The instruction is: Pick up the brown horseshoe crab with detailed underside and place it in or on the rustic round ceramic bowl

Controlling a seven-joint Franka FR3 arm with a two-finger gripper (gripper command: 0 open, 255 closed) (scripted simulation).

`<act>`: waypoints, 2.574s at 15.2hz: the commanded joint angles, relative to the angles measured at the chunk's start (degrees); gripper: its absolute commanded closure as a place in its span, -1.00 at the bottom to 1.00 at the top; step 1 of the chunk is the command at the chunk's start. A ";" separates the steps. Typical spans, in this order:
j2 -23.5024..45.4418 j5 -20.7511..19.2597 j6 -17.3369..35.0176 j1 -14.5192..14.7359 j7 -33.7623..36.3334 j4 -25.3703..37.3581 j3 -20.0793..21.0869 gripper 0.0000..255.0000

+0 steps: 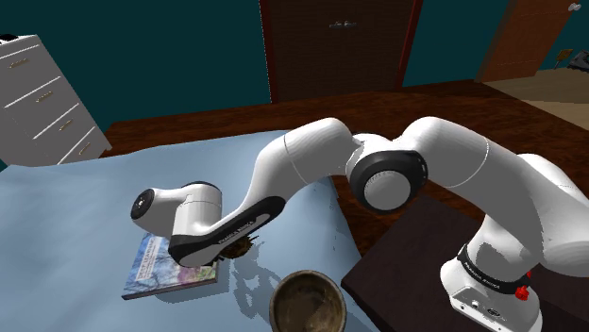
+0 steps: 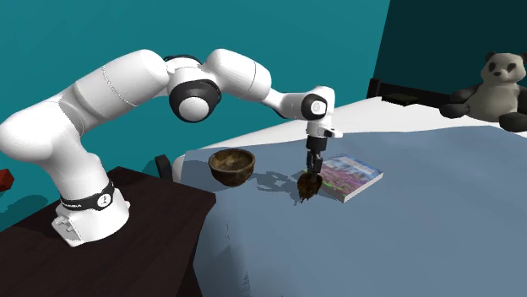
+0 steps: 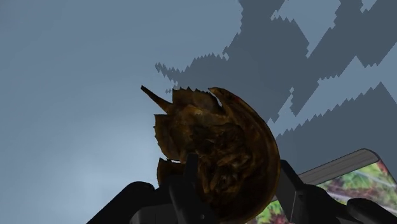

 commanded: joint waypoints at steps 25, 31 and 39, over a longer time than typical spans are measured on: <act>-9.42 2.11 -11.51 -0.05 -3.38 2.55 1.70 1.00; -11.21 11.44 0.12 -9.34 7.23 -9.61 4.70 -1.00; -10.65 15.59 9.96 -13.72 11.94 -17.81 5.70 -1.00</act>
